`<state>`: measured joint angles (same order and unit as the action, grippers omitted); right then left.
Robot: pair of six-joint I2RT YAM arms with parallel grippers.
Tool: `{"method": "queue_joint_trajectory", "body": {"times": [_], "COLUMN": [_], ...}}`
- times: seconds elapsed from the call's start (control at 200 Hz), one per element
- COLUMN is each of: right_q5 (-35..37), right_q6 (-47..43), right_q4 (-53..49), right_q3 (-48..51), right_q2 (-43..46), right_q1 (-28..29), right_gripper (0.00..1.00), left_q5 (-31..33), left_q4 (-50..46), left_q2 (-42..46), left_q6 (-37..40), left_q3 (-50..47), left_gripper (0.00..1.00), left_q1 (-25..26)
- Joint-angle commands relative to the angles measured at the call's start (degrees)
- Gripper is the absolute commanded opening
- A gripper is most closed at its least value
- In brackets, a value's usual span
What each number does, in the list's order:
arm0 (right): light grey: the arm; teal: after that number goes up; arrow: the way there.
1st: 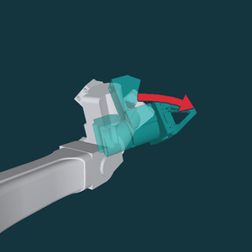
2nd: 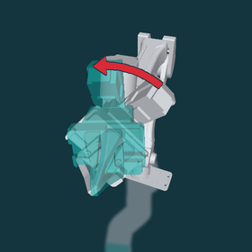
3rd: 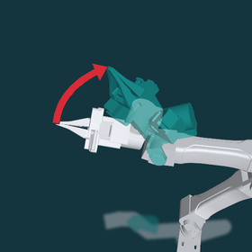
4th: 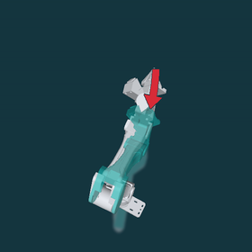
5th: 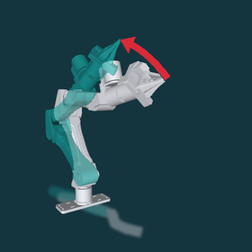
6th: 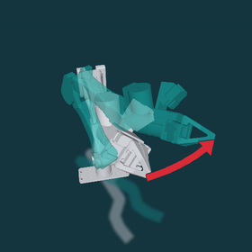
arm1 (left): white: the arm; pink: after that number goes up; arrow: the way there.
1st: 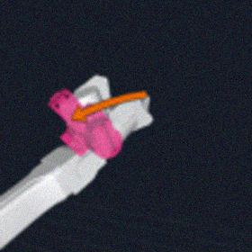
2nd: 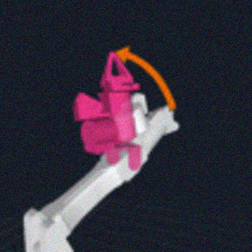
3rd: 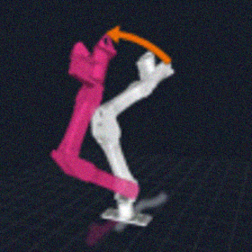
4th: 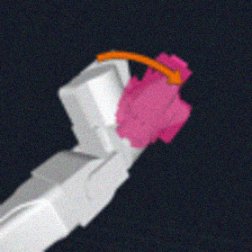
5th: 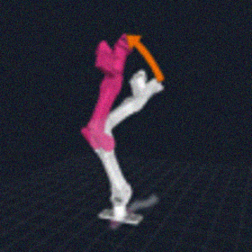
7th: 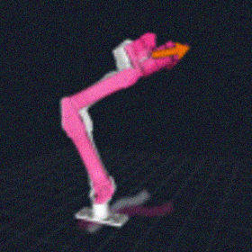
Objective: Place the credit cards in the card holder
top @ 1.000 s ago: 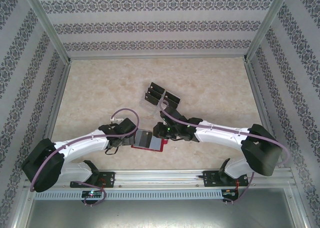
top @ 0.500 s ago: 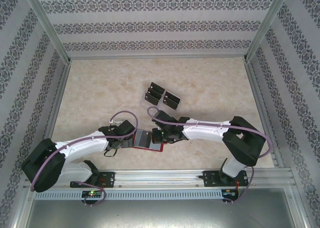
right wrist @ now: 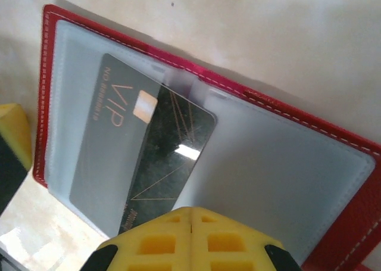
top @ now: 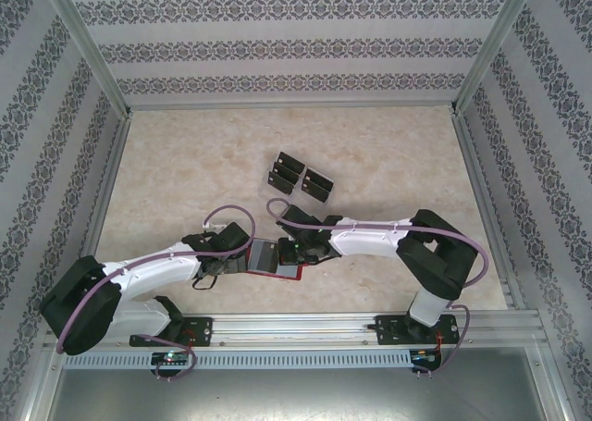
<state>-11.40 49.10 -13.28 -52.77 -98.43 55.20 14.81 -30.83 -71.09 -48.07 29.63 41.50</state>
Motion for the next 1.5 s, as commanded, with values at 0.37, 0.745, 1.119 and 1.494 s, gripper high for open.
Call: {"method": "queue_joint_trajectory", "body": {"times": [0.37, 0.745, 1.119, 1.494], "right_q5": [-0.97, -1.01, 0.82, 0.23], "right_q6": [-0.96, -0.76, 0.76, 0.56], "right_q4": [0.42, 0.47, 0.44, 1.28], "right_q3": [-6.64, -7.65, -1.92, -2.80], "right_q2": [-5.47, -3.91, -0.09, -3.05], "right_q1": [0.87, 1.22, 1.21, 1.23], "right_gripper": [0.00, 0.00, 0.00, 0.00], "left_q5": [-1.90, -2.11, -1.98, -1.98], "left_q4": [2.60, 3.23, 3.24, 3.32], "left_q2": [-0.81, -1.43, -1.17, -1.20], "left_q6": [0.88, 0.53, 0.52, 0.53], "left_q3": [-2.21, -2.39, -2.56, -2.68], "left_gripper": [1.00, 1.00, 1.00, 1.00], "left_q1": [-0.27, 0.14, 0.43, 0.52]}}
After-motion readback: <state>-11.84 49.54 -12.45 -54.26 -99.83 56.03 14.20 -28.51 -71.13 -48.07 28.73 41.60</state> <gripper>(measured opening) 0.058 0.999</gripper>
